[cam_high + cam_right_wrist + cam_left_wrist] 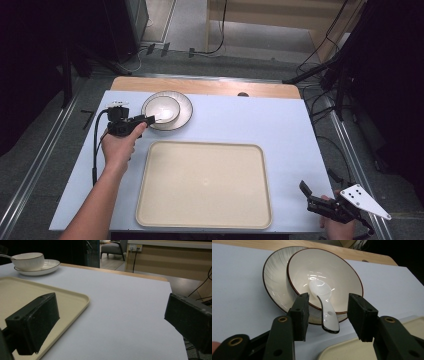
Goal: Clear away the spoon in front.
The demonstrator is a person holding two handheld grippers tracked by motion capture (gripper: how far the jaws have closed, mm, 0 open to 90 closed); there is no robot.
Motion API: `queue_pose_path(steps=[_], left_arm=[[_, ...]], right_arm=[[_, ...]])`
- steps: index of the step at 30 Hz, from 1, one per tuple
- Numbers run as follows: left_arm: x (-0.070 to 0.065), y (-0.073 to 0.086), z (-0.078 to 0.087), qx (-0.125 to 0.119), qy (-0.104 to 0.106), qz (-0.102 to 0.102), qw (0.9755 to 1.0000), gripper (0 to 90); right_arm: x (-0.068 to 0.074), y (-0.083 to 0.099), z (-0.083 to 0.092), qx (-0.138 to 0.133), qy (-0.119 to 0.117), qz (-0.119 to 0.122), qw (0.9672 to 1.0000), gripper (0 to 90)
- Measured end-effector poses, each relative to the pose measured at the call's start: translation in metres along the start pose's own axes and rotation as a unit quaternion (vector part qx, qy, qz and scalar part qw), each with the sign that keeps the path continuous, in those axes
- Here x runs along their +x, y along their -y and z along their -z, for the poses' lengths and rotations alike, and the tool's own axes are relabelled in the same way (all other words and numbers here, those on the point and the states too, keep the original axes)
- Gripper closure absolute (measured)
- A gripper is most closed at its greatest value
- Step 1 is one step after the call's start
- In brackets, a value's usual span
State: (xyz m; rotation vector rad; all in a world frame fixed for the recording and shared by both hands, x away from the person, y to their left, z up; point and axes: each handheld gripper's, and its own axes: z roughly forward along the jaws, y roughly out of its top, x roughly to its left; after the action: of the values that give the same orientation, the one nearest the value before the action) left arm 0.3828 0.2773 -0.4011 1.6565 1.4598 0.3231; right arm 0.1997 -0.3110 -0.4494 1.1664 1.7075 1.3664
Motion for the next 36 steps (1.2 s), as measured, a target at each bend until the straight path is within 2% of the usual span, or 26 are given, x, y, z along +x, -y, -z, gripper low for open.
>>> queue_pose_path(steps=[6, 9, 10, 13, 26, 28, 32, 35, 36], left_arm=[[0.0051, 0.0013, -0.0048, 0.013, 0.022, 0.027, 0.9993, 59.8], [0.0071, 0.0022, -0.0063, 0.019, 0.027, 0.037, 0.9988, 65.0], [0.0074, 0.0029, -0.007, 0.021, 0.028, 0.037, 0.9987, 71.0], [0.0064, 0.003, -0.0068, 0.02, 0.027, 0.036, 0.9988, 76.4], [0.0021, 0.005, -0.0084, 0.028, 0.032, 0.012, 0.999, 81.0], [0.0024, 0.0054, -0.008, 0.025, 0.036, 0.013, 0.999, 86.0], [0.0029, 0.0044, -0.0049, 0.017, 0.035, 0.012, 0.9992, 86.1], [0.0014, 0.0059, -0.0029, 0.012, 0.033, 0.001, 0.9994, 86.2], [-0.0006, 0.0063, -0.0006, 0.008, 0.028, -0.011, 0.9995, 86.2]], right_arm=[[0.0005, 0.0001, -0.0001, 0.001, -0.001, 0.002, 1.0, 0.0], [0.0007, 0.0003, -0.0001, 0.002, 0.0, 0.001, 1.0, 0.0], [0.0006, 0.0003, -0.0002, 0.002, 0.0, 0.002, 1.0, 0.0], [0.0004, 0.0004, -0.0003, 0.002, 0.0, 0.002, 1.0, 0.0], [0.0006, 0.0006, -0.0001, 0.002, 0.0, 0.0, 1.0, 0.0], [0.0005, 0.0007, -0.0003, 0.002, 0.001, 0.001, 1.0, 0.0], [0.0006, 0.0009, -0.0004, 0.002, 0.002, 0.002, 1.0, 0.0], [0.001, 0.0007, -0.0006, 0.001, -0.001, 0.004, 1.0, 0.0], [0.0009, 0.0007, -0.0006, 0.001, -0.001, 0.004, 1.0, 0.0]])
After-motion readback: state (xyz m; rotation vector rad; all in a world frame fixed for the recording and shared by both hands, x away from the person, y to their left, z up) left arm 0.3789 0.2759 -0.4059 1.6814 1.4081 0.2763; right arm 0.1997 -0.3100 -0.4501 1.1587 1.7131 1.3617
